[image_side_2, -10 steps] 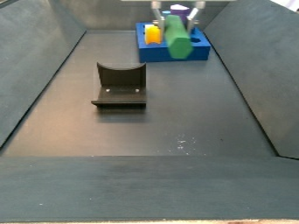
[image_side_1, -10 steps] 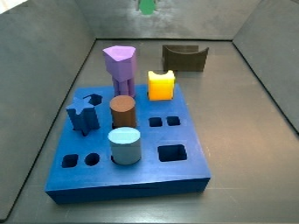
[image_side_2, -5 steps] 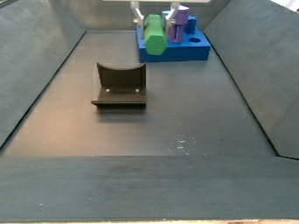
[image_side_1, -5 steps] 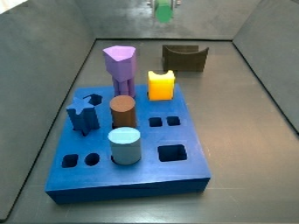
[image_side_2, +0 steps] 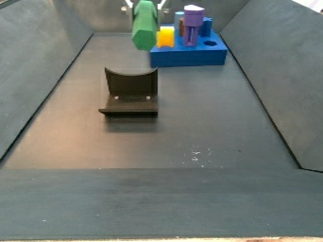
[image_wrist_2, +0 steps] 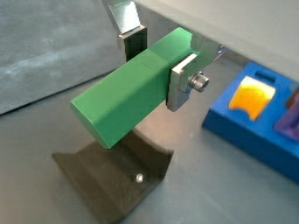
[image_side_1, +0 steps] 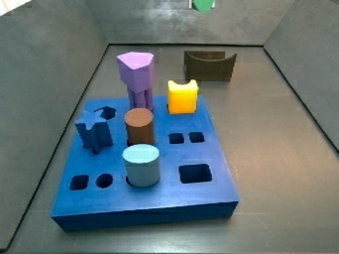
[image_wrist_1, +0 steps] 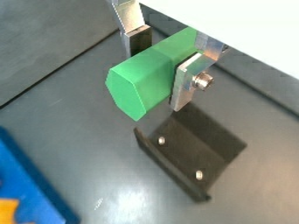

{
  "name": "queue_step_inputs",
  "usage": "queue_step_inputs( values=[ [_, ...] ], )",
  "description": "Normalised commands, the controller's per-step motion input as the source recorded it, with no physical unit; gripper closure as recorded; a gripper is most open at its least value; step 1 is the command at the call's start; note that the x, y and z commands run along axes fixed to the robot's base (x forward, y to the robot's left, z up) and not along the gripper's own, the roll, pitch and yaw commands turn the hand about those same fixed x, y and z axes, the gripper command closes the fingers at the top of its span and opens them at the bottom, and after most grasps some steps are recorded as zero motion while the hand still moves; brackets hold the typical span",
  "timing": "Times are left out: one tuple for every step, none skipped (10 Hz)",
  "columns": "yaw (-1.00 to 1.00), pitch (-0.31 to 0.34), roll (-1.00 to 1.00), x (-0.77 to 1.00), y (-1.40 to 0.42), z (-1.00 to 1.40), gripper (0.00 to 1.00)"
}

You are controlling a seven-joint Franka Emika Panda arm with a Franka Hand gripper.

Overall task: Pick up the hexagon object. Move up. Place the hexagon object on the fixture. Regrasp the hexagon object. Move to above the board. Insert the hexagon object.
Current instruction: Place the hexagon object on the fixture.

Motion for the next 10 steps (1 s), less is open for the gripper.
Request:
queue_step_inputs(
  values=[
    [-0.03, 0.039, -1.00, 0.52, 0.06, 0.04, 1.00],
    [-0.04, 0.062, -1.00, 0.42, 0.06, 0.02, 1.00],
    [-0.05, 0.074, -1.00, 0.35, 0.05, 0.00, 1.00],
    [-0.07, 0.090, -1.00, 0.25, 0.05, -0.01, 1.00],
    [-0.08, 0.104, -1.00, 0.17, 0.05, -0.01, 1.00],
    [-0.10, 0.105, -0.92, 0.08, 0.05, -0.01, 1.00],
    [-0.11, 0.085, -0.81, 0.06, 0.05, -0.01, 1.00],
    [-0.11, 0.064, -0.64, 0.06, 0.04, -0.01, 1.00],
    [-0.11, 0.054, -0.41, 0.07, 0.05, -0.02, 1.00],
    [-0.11, 0.052, -0.26, 0.08, 0.04, -0.01, 1.00]
  ],
)
